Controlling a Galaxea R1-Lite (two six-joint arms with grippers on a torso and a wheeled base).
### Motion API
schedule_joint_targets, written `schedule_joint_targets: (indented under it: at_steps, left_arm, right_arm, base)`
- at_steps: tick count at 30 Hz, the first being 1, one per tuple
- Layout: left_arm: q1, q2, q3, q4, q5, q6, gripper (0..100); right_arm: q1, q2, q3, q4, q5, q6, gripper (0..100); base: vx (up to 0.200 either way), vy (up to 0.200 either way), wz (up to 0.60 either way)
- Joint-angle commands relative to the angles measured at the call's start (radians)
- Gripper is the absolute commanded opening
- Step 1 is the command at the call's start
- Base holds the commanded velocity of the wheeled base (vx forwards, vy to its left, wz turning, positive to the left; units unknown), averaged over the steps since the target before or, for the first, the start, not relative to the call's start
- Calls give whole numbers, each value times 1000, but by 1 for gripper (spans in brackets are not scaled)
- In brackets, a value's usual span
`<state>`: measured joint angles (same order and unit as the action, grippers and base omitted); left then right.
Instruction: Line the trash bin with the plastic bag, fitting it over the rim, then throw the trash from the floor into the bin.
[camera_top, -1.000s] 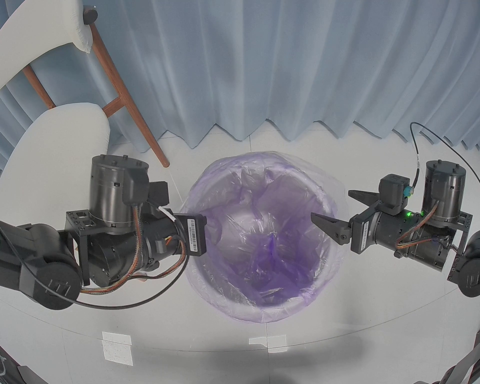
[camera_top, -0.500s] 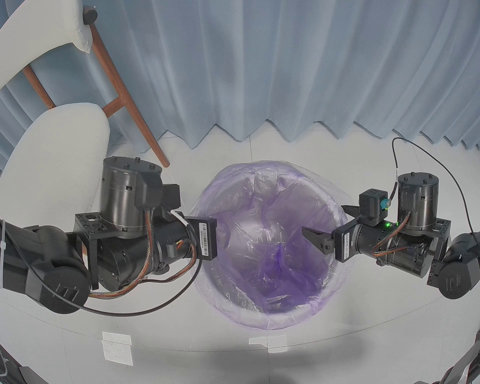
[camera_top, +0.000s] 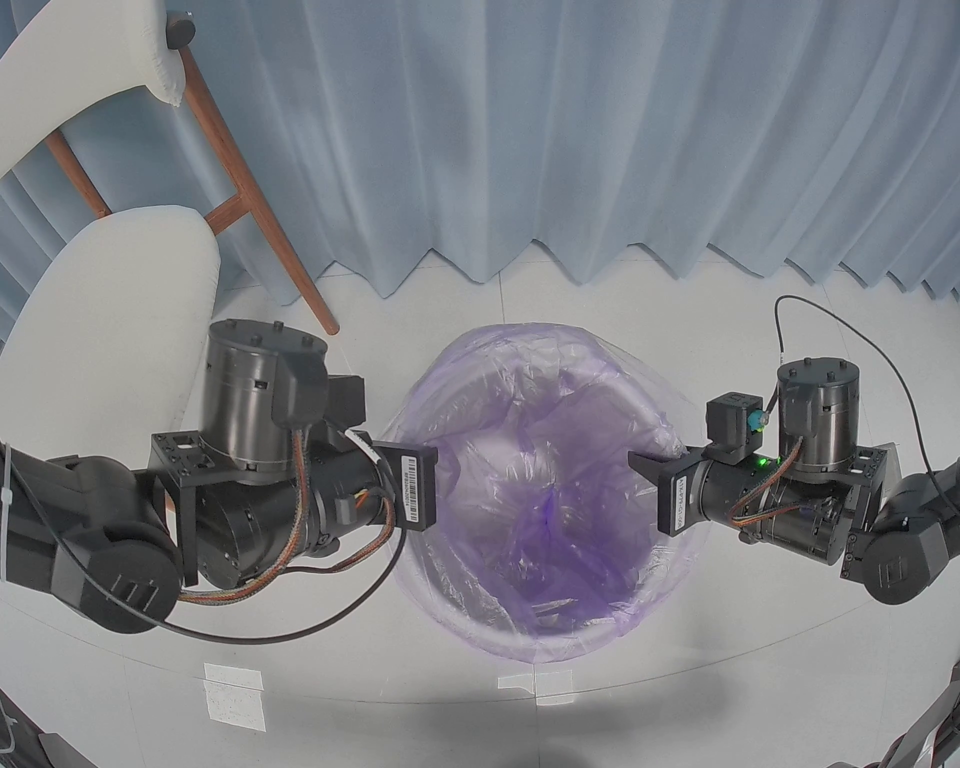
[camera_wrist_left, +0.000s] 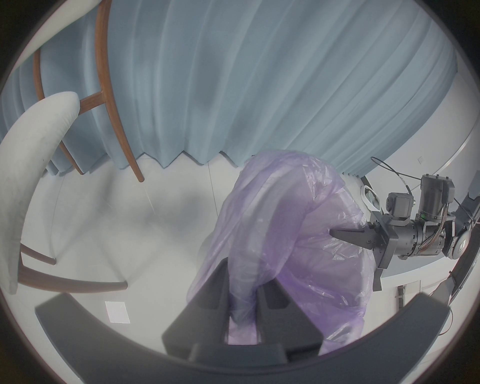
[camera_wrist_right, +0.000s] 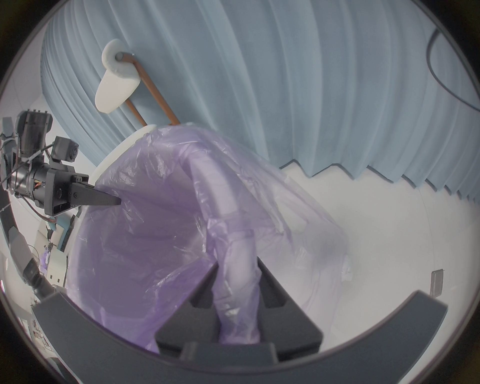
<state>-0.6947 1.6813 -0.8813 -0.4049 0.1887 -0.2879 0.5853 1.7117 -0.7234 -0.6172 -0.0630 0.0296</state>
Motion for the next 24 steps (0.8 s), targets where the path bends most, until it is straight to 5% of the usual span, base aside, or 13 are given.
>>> schedule_joint_targets:
  at_steps: [1, 5, 6, 15, 24]
  left_arm:
    - [0, -8, 5, 0, -2, -4, 0]
    - [0, -20, 27, 0, -2, -2, 0]
    - [0, -20, 33, -2, -2, -2, 100]
    - [81, -189, 61, -57, -51, -59, 100]
    - [126, -310, 257, -61, -118, -218, 100]
  right_arm:
    - [-2, -1, 1, 1, -1, 1, 0]
    - [-2, -6, -2, 1, -3, 9, 0]
    - [-4, -7, -4, -1, -3, 9, 0]
    - [-35, -55, 19, -4, 0, 124, 0]
    - [-36, -89, 22, -9, 14, 306, 0]
  base:
    - [0, 0, 0]
    - [0, 0, 0]
    - [0, 0, 0]
    - [0, 0, 0]
    - [0, 0, 0]
